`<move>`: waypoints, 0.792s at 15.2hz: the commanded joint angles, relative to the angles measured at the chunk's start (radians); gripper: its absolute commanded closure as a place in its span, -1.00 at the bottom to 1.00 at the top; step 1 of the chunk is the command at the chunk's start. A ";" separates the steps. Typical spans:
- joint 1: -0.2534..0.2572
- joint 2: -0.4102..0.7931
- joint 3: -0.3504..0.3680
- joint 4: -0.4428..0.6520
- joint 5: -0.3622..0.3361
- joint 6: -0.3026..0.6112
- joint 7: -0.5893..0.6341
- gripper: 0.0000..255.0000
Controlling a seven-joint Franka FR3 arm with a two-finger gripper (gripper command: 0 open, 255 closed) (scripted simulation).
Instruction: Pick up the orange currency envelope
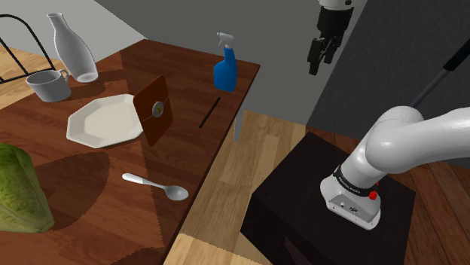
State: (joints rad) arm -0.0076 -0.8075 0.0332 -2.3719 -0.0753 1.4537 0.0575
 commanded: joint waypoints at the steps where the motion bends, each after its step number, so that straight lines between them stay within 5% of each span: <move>1: 0.000 0.000 0.000 0.000 0.000 0.000 0.000 -1.00; 12: -0.027 0.178 0.278 0.109 0.213 0.085 0.507 -1.00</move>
State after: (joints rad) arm -0.0287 -0.6578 0.2856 -2.2876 0.1223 1.5322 0.5128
